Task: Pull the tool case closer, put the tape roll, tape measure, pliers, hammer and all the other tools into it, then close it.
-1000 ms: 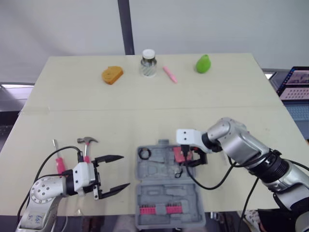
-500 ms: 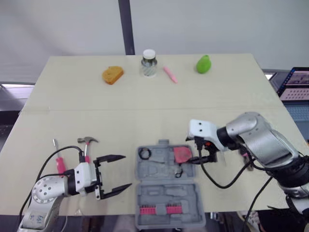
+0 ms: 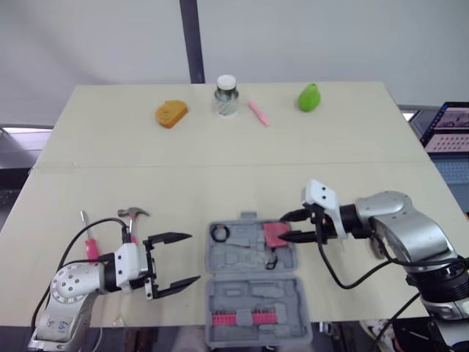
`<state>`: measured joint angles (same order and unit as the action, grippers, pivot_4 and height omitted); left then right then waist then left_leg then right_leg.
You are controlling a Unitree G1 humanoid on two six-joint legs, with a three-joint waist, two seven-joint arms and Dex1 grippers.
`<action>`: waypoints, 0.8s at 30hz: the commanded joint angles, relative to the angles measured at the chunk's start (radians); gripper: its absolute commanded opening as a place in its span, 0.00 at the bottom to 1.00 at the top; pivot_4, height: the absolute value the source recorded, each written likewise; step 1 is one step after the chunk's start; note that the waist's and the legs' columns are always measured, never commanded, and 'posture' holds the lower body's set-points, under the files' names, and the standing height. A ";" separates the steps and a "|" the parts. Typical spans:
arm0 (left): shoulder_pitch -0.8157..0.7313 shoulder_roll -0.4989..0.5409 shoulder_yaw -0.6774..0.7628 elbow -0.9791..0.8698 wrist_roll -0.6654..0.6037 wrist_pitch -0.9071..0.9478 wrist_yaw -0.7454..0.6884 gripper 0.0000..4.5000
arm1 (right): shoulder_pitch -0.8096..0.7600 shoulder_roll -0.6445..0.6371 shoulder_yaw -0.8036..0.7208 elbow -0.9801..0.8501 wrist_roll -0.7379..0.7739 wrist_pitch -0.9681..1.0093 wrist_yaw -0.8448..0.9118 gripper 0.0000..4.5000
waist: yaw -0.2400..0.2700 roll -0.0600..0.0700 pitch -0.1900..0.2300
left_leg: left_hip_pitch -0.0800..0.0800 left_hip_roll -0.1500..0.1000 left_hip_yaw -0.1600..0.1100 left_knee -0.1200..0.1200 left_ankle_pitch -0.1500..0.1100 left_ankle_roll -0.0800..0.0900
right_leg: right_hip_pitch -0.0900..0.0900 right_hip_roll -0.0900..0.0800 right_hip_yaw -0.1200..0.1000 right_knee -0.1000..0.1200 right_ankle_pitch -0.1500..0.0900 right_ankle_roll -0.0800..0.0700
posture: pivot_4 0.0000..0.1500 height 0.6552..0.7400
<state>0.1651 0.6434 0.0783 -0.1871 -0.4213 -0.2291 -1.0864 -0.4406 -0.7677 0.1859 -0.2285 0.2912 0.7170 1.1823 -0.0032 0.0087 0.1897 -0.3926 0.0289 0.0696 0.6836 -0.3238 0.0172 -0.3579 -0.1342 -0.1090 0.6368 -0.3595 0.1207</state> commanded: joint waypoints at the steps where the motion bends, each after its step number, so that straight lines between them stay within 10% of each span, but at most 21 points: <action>1: 0.005 0.012 0.015 -0.020 -0.004 -0.008 -0.007 1.00 | 0.013 0.008 -0.039 0.010 0.022 -0.051 -0.016 0.43 | 0.000 0.000 0.000 | 0.000 0.000 0.000 0.000 0.000 0.000 | 0.000 0.000 0.000 0.000 0.000 0.000 | 1.00 0.47; 24: 0.032 0.038 0.038 -0.054 -0.011 0.010 -0.001 1.00 | 0.129 0.127 -0.050 0.298 0.007 -0.399 -0.034 0.43 | 0.000 0.000 0.000 | 0.001 0.000 0.001 0.000 0.000 0.000 | 0.000 0.000 0.000 0.000 0.000 0.000 | 1.00 0.47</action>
<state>0.1866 0.6752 0.1003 -0.1986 -0.4222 -0.2187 -1.0905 -0.3175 -0.6469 0.1452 0.0806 0.2940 0.3378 1.1434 -0.0027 0.0085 0.1896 -0.3919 0.0291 0.0703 0.6836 -0.3238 0.0173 -0.3578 -0.1339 -0.1086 0.6373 -0.3595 0.1208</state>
